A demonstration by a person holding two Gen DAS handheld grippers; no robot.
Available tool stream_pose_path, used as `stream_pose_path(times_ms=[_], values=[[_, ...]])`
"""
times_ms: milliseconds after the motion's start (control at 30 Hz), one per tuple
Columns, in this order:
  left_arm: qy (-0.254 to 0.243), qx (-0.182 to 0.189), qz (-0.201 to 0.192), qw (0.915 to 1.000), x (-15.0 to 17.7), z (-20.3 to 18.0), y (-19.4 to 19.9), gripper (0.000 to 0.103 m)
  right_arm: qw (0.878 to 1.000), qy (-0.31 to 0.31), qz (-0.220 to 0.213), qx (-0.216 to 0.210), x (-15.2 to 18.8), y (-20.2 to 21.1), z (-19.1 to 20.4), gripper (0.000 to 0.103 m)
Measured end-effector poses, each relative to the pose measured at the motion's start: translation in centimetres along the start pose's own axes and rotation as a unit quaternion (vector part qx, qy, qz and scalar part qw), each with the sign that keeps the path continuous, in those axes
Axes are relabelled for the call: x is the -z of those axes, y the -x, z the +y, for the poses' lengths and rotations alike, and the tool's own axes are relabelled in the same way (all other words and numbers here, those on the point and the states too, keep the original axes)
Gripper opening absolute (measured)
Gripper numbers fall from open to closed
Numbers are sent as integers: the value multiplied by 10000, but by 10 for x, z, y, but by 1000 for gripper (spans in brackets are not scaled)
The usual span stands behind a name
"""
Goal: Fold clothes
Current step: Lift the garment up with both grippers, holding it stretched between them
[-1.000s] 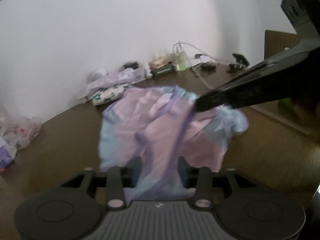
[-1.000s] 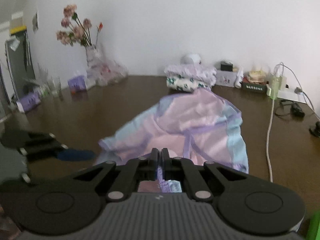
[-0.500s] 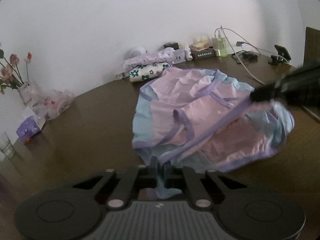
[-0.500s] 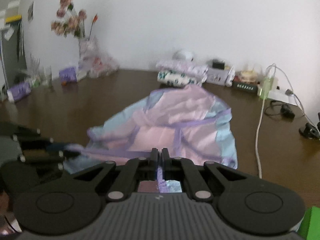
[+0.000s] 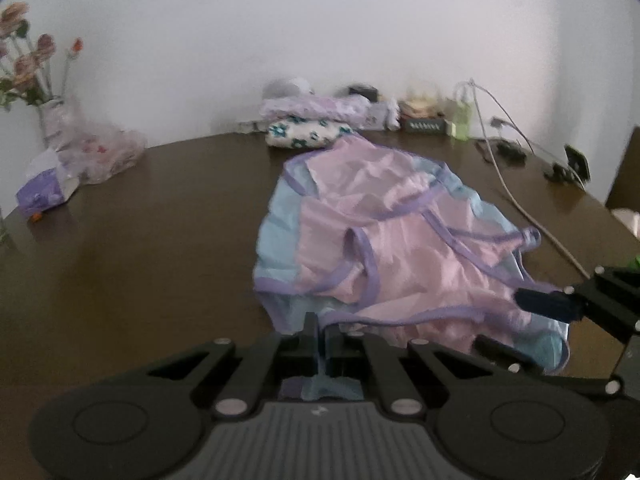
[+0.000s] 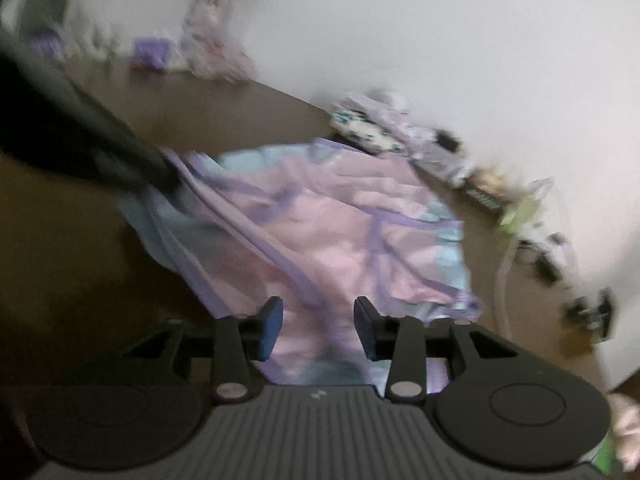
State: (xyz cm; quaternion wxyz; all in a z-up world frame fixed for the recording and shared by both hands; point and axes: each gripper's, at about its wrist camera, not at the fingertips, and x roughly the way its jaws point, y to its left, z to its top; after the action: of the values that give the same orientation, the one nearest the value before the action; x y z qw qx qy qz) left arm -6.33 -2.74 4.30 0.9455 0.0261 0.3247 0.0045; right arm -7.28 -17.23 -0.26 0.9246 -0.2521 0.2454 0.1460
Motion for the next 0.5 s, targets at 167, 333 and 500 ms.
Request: stream_pose_path(times_ms=[167, 333, 500], values=[[362, -154, -6, 9992, 5, 11, 1, 1, 9972, 114, 75, 731, 15, 12, -10, 35], [398, -202, -110, 9989, 6, 11, 5, 1, 9949, 411, -29, 917, 29, 29, -1, 28], [401, -354, -292, 9981, 1, 11, 14, 1, 9960, 502, 23, 745, 27, 37, -1, 47]])
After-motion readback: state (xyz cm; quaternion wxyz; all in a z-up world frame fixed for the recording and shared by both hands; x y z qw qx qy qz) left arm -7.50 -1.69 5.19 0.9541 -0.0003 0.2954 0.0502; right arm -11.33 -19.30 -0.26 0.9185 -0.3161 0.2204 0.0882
